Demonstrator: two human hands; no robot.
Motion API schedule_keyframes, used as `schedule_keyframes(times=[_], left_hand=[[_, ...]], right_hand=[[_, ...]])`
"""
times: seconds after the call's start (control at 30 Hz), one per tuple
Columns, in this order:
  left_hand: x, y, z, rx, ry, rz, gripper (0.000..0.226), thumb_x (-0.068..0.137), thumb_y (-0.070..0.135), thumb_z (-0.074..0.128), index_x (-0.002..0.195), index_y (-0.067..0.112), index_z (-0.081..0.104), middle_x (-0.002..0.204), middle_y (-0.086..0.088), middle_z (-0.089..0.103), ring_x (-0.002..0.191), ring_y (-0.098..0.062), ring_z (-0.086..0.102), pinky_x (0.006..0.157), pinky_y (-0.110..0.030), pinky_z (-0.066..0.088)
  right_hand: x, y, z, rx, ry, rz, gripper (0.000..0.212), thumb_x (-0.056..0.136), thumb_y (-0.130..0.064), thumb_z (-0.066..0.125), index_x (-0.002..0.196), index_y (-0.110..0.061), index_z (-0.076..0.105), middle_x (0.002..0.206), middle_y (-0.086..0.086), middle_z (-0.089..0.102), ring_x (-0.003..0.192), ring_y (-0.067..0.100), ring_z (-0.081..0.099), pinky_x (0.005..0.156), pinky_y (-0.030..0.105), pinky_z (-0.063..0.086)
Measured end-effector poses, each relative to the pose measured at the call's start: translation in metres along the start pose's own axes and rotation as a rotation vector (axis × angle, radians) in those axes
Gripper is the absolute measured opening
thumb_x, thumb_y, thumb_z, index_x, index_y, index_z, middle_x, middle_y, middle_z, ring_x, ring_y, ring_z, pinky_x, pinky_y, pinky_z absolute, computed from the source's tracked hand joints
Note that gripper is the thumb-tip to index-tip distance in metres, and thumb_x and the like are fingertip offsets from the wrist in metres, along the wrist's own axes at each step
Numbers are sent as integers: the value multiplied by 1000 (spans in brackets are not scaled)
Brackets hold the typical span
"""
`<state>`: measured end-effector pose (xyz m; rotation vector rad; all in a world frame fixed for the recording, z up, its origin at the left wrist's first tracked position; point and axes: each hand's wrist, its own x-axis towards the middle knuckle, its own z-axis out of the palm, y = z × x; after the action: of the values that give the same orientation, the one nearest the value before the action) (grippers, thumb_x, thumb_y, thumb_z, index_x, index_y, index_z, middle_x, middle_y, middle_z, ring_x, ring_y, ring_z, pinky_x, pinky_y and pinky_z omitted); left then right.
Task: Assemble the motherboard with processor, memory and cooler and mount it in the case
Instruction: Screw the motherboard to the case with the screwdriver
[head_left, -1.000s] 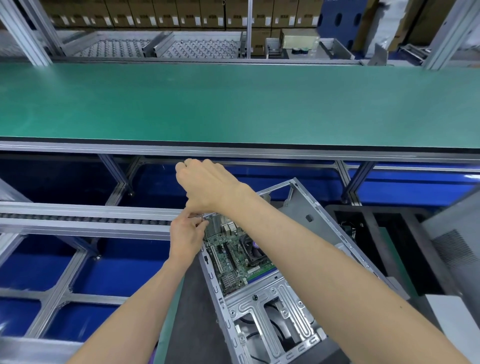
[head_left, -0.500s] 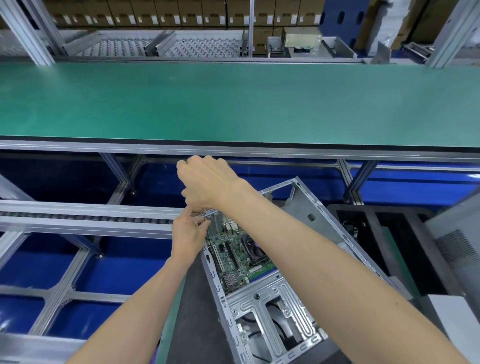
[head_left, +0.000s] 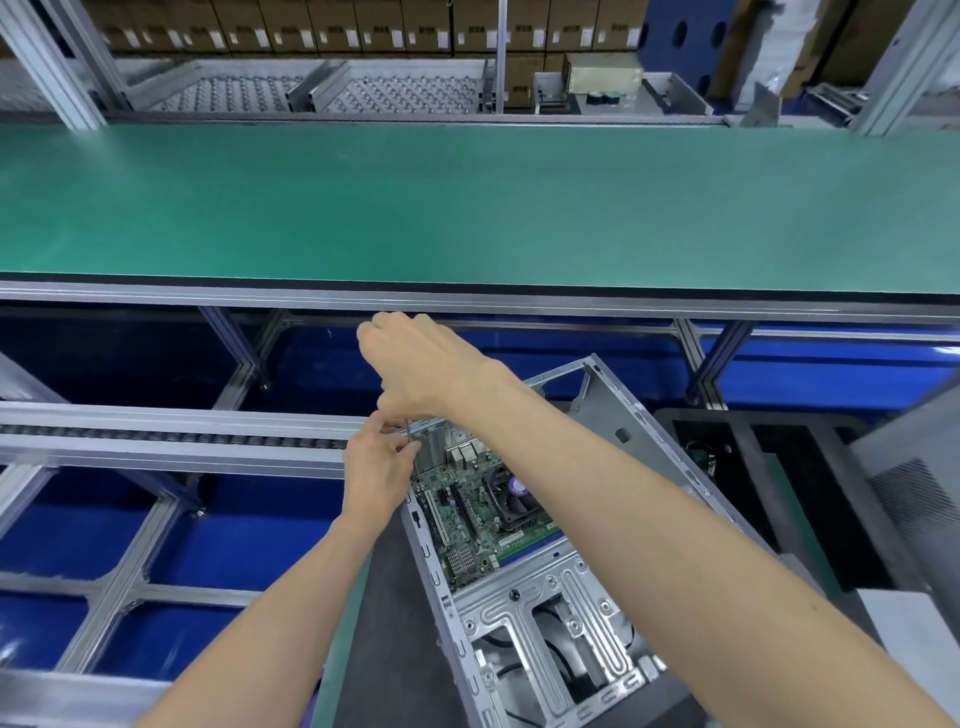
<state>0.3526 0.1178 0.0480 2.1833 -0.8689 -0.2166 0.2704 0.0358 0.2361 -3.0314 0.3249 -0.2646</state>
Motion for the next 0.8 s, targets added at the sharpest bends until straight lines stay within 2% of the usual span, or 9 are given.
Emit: schedule_keyframes(times=[0.07, 0.13, 0.23, 0.3, 0.4, 0.47, 0.53, 0.63, 0.8], left_hand=[[-2, 4, -2, -52, 2, 15, 12, 84, 8, 77, 84, 18, 70, 97, 7, 66, 75, -1, 59, 73, -6, 43], [-3, 5, -2, -70, -4, 21, 34, 84, 8, 77, 69, 30, 56, 99, -1, 69, 76, -14, 64, 74, -30, 53], [0, 3, -1, 23, -5, 37, 18, 85, 10, 76, 68, 11, 72, 106, 8, 61, 79, -7, 54, 77, -17, 38], [1, 1, 1, 63, -1, 48, 17, 86, 10, 75, 71, 2, 75, 108, 6, 60, 84, -8, 52, 80, -17, 37], [-2, 5, -2, -10, 21, 55, 19, 83, 4, 76, 70, 11, 63, 106, -4, 67, 82, -18, 61, 78, -32, 49], [-1, 5, -1, -7, 22, 60, 17, 83, 4, 76, 72, 9, 64, 105, -4, 67, 82, -20, 63, 76, -29, 47], [1, 3, 0, 66, -6, 72, 15, 84, 7, 75, 71, 0, 72, 107, -1, 65, 91, -21, 63, 79, -24, 41], [3, -1, 1, 134, -7, 106, 25, 85, 8, 74, 61, 0, 73, 113, -7, 66, 96, -22, 62, 79, -27, 39], [1, 1, 2, 39, 21, 83, 19, 83, 10, 77, 66, 5, 71, 107, -2, 66, 82, -15, 57, 78, -28, 42]], right_hand=[[0, 1, 2, -43, 64, 42, 12, 91, -17, 60, 96, -11, 51, 90, 8, 49, 81, 32, 54, 56, 33, 32], [-1, 4, 3, -46, 77, 82, 14, 95, -22, 57, 101, -10, 55, 94, 9, 53, 89, 35, 58, 62, 39, 35], [1, 5, -1, 59, -12, 46, 20, 82, -15, 61, 99, -10, 50, 94, 5, 46, 83, 31, 53, 62, 37, 36], [1, 3, -2, 66, -21, 28, 19, 79, -12, 61, 95, -11, 49, 90, 5, 46, 80, 30, 51, 58, 33, 34], [1, -2, 3, -57, 89, 70, 11, 93, -21, 61, 96, -12, 56, 91, 7, 57, 83, 35, 57, 60, 35, 32], [1, -2, 3, -91, 92, 70, 16, 93, -26, 61, 100, -12, 57, 101, 10, 60, 88, 35, 60, 64, 38, 34], [0, 1, 0, -28, 40, 61, 22, 84, -24, 65, 94, -14, 48, 96, 7, 50, 80, 32, 54, 58, 33, 31], [-2, 4, -1, 20, -2, 20, 25, 79, -17, 66, 91, -12, 45, 93, 4, 44, 72, 27, 46, 48, 28, 22], [-3, 1, 7, -62, 106, 66, 30, 93, -26, 62, 114, -7, 53, 100, 9, 58, 85, 33, 58, 62, 38, 33]])
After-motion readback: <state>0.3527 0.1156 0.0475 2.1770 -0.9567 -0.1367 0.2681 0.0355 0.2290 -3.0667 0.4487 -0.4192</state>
